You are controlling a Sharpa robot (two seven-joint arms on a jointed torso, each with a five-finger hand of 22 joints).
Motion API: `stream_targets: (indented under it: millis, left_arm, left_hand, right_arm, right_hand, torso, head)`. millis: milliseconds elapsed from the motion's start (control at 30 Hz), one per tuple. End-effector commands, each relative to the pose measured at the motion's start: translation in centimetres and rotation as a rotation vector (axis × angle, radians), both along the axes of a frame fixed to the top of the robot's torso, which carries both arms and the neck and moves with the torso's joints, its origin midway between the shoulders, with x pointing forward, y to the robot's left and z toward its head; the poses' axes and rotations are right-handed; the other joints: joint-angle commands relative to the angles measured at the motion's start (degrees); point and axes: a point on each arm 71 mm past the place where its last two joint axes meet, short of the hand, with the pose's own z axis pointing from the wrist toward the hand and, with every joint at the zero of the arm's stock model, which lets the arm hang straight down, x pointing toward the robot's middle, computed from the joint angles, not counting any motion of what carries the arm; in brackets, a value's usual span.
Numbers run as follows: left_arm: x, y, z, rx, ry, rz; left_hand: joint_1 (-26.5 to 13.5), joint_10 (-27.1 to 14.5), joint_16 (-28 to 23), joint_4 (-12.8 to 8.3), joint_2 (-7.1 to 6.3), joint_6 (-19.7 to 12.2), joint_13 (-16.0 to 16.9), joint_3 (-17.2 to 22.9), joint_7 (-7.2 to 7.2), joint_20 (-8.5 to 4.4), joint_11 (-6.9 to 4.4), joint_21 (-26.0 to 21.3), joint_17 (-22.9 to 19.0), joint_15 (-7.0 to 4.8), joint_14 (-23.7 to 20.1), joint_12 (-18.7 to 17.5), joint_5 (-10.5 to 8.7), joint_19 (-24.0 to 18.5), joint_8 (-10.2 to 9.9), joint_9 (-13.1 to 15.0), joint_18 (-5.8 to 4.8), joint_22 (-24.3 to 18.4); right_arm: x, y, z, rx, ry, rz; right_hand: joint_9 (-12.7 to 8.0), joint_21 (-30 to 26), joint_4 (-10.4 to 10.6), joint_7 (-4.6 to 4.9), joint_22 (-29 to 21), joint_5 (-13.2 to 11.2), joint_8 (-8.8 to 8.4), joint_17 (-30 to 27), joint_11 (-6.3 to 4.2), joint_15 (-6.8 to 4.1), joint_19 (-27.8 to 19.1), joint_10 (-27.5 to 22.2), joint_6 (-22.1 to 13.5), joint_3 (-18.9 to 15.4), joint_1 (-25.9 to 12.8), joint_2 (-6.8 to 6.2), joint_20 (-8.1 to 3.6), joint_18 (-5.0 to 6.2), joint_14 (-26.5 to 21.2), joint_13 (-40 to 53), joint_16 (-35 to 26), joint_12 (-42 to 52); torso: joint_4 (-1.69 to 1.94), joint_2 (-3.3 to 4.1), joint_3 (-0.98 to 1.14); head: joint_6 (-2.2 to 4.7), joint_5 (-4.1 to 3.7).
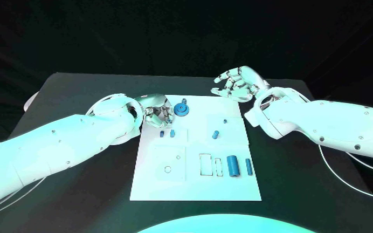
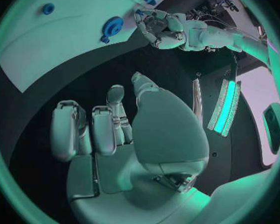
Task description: Assemble the parts on the task board
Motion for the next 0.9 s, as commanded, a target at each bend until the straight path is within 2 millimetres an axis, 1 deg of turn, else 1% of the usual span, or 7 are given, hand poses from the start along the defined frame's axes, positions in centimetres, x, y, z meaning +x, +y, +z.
stream_targets:
  millis: [33, 133, 367, 900]
  left_arm:
    - [-0.22, 0.10, -0.69, 0.034, 0.039, -0.008]
    - [-0.20, 0.14, -0.67, 0.028, 0.036, -0.005]
    - [-0.14, 0.19, -0.51, 0.005, 0.022, 0.001]
    - [-0.03, 0.61, -0.38, -0.006, 0.010, 0.019]
  left_hand:
    - [-0.86, -0.04, 0.03, -0.44, -0.26, -1.31, -0.21, 0.04, 0.45, 0.15, 0.68, -0.14, -0.37, 0.44, -0.31, -0.98, 0.11, -0.63, -1.17, -0.45, 0.23, -0.25]
    - [-1.17, 0.20, 0.06, -0.49, -0.47, -2.46, -0.32, 0.15, 0.54, 0.27, 0.72, -0.28, -0.59, 0.51, -0.43, -1.72, 0.13, -0.81, -2.33, -0.80, 0.29, -0.45]
    - [-1.81, 0.30, 0.03, -0.37, -0.88, -3.60, -0.44, 0.13, 0.61, 0.32, 0.70, -0.49, -1.00, 0.51, -0.63, -2.63, 0.14, -1.00, -3.51, -1.14, 0.35, -0.74]
    - [-2.24, 0.50, -0.14, -0.32, -1.24, -4.80, -0.45, 0.16, 0.65, 0.33, 0.64, -0.78, -1.83, 0.48, -0.99, -3.31, 0.16, -1.21, -4.64, -1.47, 0.43, -1.14]
  right_arm:
    - [-0.07, 0.12, 0.06, -0.001, -0.010, 0.011]
    - [-0.07, 0.11, 0.06, -0.001, -0.010, 0.011]
    - [-0.07, 0.11, 0.06, -0.001, -0.010, 0.011]
    - [-0.05, 0.04, 0.06, -0.002, -0.010, 0.009]
  right_hand:
    - [-0.08, -0.24, 0.02, 0.27, 8.00, 0.23, 0.29, 1.67, -0.11, -0.28, 0.47, -0.25, 0.00, 0.40, 0.44, -0.01, -0.25, 0.55, 2.35, -0.05, -0.30, -0.21]
    - [-0.08, -0.24, 0.02, 0.27, 8.00, 0.23, 0.29, 1.67, -0.11, -0.28, 0.47, -0.25, 0.00, 0.40, 0.44, -0.01, -0.25, 0.55, 2.35, -0.05, -0.30, -0.21]
    - [-0.08, -0.24, 0.02, 0.27, 8.00, 0.23, 0.29, 1.67, -0.11, -0.28, 0.47, -0.25, 0.00, 0.40, 0.44, -0.01, -0.25, 0.55, 2.35, -0.05, -0.30, -0.21]
    - [-0.12, -0.57, 0.00, 0.25, 7.84, 0.25, 0.33, 1.56, -0.13, -0.31, 0.43, -0.24, -0.04, 0.49, 0.39, -0.07, -0.28, 0.59, 2.36, -0.75, -0.49, -0.73]
  torso:
    - [0.01, 0.00, -0.01]
    - [0.00, 0.01, -0.02]
    - [0.01, -0.01, -0.02]
    - [-0.01, 0.01, -0.04]
  head:
    - [0.02, -0.02]
    - [0.08, -0.02]
    - [0.11, -0.02]
    - [0.25, -0.07]
